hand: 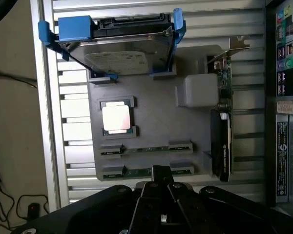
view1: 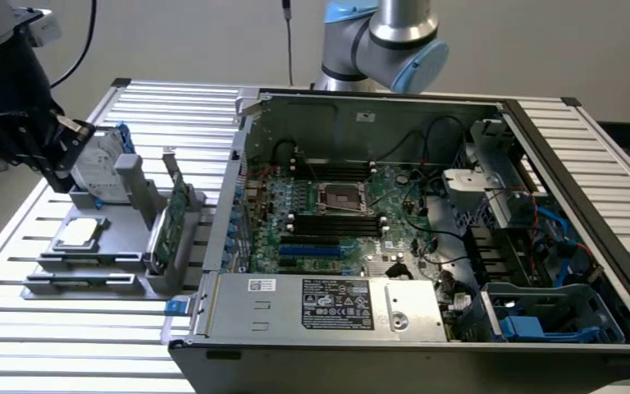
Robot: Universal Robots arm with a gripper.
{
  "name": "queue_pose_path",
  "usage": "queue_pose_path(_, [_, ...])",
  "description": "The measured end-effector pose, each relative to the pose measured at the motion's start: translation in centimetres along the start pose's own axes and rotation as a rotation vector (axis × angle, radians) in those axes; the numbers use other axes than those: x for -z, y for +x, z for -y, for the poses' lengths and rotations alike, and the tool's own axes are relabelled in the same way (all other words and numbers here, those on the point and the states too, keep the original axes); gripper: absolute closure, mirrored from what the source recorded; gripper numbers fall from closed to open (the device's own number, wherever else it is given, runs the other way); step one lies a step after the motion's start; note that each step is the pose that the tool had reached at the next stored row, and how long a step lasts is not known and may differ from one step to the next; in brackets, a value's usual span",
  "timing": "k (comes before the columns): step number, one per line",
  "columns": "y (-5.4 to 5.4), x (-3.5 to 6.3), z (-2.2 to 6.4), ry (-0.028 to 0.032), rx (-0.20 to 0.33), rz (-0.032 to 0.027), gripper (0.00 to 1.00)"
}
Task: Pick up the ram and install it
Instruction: 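Reach for the ram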
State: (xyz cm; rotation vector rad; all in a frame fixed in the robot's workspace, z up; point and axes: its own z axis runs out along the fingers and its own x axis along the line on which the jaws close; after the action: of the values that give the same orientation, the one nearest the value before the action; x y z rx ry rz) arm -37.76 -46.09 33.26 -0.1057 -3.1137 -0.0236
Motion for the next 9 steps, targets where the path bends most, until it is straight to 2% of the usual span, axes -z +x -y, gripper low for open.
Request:
queue_pose_path(6, [0.07, -0.19, 0.07, 0.0028, 0.030, -0.0083, 0.89])
queue_pose_path(7, [0.08, -0.21, 0.08, 0.0043, 0.035, -0.0092, 0.89])
queue_pose_path(8, [0.15, -0.24, 0.08, 0.0101, 0.040, -0.0094, 0.89])
queue_pose_path(9, [0.15, -0.23, 0.09, 0.0111, 0.041, -0.0095, 0.89])
